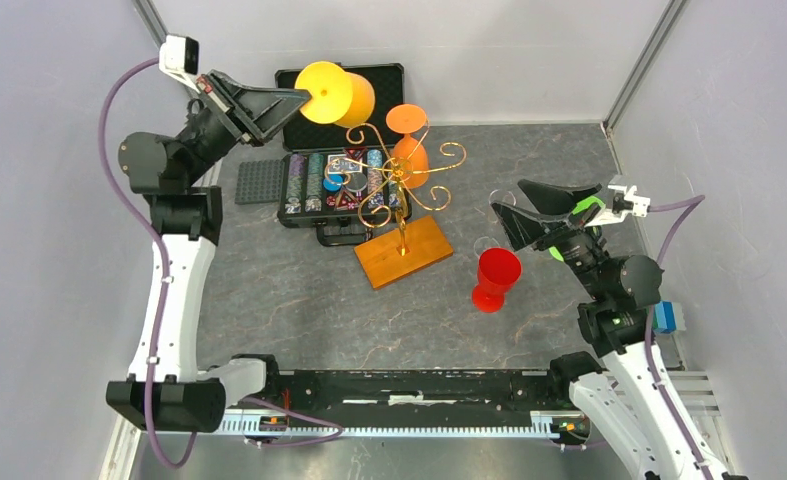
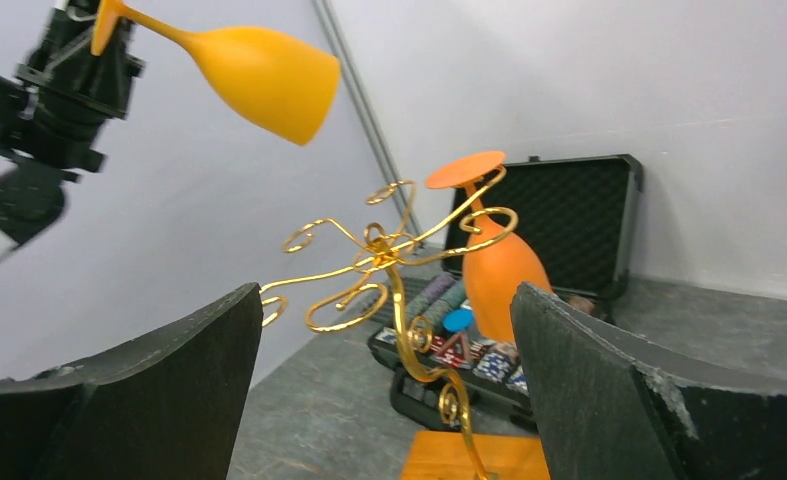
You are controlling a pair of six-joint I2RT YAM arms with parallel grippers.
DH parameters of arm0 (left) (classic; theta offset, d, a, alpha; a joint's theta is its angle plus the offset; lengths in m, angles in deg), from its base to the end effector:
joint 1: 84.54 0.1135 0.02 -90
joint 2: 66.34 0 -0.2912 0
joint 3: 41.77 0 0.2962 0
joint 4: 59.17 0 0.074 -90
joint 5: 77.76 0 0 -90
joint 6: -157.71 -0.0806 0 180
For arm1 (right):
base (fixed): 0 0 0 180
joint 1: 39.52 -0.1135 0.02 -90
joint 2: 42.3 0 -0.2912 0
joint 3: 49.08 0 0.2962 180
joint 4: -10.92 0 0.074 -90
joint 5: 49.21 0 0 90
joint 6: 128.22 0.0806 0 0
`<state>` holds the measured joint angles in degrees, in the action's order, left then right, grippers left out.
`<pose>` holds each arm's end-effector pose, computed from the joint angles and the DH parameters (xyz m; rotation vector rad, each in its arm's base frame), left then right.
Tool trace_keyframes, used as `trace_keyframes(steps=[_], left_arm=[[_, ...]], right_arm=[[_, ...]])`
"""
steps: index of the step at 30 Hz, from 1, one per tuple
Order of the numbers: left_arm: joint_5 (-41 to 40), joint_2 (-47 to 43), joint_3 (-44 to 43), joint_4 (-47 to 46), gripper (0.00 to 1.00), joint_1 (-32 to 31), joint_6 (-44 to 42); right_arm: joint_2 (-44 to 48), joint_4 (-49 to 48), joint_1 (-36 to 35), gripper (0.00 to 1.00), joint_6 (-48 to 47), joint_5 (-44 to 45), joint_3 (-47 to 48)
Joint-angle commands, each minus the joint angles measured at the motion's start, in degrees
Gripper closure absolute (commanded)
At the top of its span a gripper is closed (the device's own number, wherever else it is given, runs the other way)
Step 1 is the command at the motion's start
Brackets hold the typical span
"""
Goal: Take the wine glass off the wine glass rack
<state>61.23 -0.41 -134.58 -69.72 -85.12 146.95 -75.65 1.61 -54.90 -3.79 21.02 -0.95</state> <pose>0.2656 -0.0635 0.5904 0.0775 1.3190 -1.6009 0.1856 0.0793 0.4103 -0.1184 1.2254 0.9602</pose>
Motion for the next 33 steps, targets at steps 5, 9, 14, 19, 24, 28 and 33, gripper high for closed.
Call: trace_keyframes(steps=[5,9,14,19,24,28,33], left_arm=[[1.8,2.7,1.0,-22.2,0.98,-13.2,17.2],[-0.4,4.4,1.2,-24.8,0.98,-20.3,18.7],[-2.0,6.3,1.9,-30.1,0.98,-25.4,23.5],[-4.5,8.0,4.0,-37.1,0.98,-28.6,29.1],[-5.4,9.6,4.7,-38.3,0.98,-32.3,30.0],[-5.3,10.7,3.6,-39.3,0.98,-34.8,30.5],[-5.2,11.2,3.5,-39.0,0.98,-36.5,30.1]], right_arm=[[-1.7,-22.3,-0.2,0.02,13.1,-2.7,-5.3],[-2.2,-25.6,-0.2,0.02,14.2,-2.7,-4.8],[-2.3,-29.4,-0.3,0.02,16.2,-3.0,-5.0],[-2.0,-36.3,-0.3,0.02,19.3,-4.0,-6.7],[-4.9,-45.4,-0.3,0.02,23.2,-8.7,-5.4],[-7.5,-49.2,-0.4,0.02,25.2,-12.7,-2.9],[-8.2,-49.8,-0.7,0.02,24.6,-13.8,-1.4]])
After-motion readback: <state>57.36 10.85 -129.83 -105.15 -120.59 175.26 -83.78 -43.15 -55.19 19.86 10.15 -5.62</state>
